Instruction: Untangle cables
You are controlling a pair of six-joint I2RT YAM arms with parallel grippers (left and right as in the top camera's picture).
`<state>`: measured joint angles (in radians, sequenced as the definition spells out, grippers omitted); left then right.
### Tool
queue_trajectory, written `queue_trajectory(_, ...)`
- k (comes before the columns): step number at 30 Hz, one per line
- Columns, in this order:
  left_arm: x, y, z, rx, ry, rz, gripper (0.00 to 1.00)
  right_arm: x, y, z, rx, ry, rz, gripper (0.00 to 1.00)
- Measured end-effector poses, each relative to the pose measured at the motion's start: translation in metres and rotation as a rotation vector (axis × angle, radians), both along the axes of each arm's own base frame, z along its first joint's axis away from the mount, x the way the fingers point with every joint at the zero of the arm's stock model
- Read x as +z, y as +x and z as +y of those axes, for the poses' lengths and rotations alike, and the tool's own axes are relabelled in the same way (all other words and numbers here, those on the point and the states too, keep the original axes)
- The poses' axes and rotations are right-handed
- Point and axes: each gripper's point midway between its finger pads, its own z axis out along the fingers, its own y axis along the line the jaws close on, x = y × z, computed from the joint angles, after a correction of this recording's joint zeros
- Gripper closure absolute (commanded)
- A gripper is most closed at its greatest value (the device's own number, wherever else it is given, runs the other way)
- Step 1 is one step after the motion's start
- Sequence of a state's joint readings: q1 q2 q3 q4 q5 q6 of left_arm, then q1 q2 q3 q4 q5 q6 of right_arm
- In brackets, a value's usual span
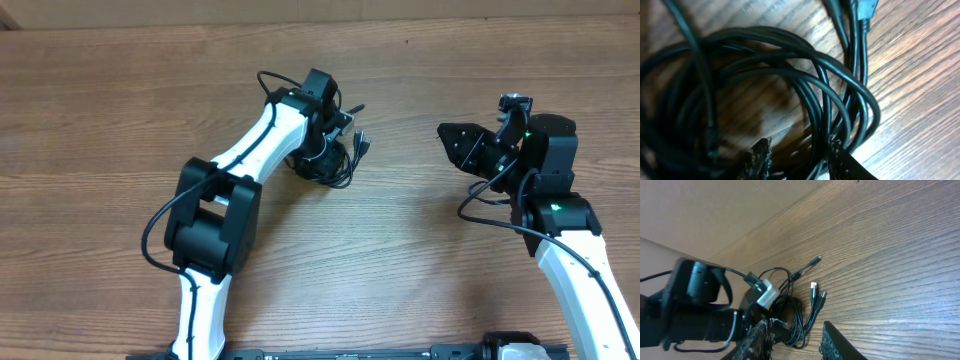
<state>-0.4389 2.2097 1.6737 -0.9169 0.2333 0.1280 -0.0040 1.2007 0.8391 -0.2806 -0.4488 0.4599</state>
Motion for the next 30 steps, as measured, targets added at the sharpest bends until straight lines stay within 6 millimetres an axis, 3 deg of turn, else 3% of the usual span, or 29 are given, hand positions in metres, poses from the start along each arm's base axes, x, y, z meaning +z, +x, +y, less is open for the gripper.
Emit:
queue_trajectory(2,-0.007,-0.002,0.0,-0.006,0.0,0.018,0.69,0.0,0.0,0.0,0.001,0.0,0.0,0.68)
queue_trajectory(6,-0.009,-0.003,-0.004,-0.006,-0.016,0.029,0.96,0.0,0.0,0.0,0.0,0.0,0.0,0.67)
queue_trajectory(11,-0.008,-0.003,-0.007,0.015,-0.031,0.041,0.96,-0.004,-0.003,0.0,0.001,0.0,0.023,0.64)
queue_trajectory(15,-0.001,0.01,-0.012,0.076,-0.041,0.028,0.96,-0.009,-0.006,0.0,0.0,0.0,0.046,0.63)
queue_trajectory(18,0.018,0.028,-0.02,0.131,-0.07,-0.01,0.96,-0.01,-0.007,0.0,0.0,0.001,0.053,0.62)
queue_trajectory(22,0.059,0.055,-0.033,0.207,-0.132,-0.08,0.96,-0.01,-0.007,0.0,-0.004,0.006,0.06,0.58)
queue_trajectory(26,0.095,0.066,-0.045,0.253,-0.207,-0.101,0.96,-0.01,-0.007,0.0,-0.015,0.022,0.067,0.53)
queue_trajectory(30,0.119,0.068,-0.058,0.296,-0.301,-0.073,0.96,-0.008,-0.005,0.0,-0.034,0.051,0.072,0.46)
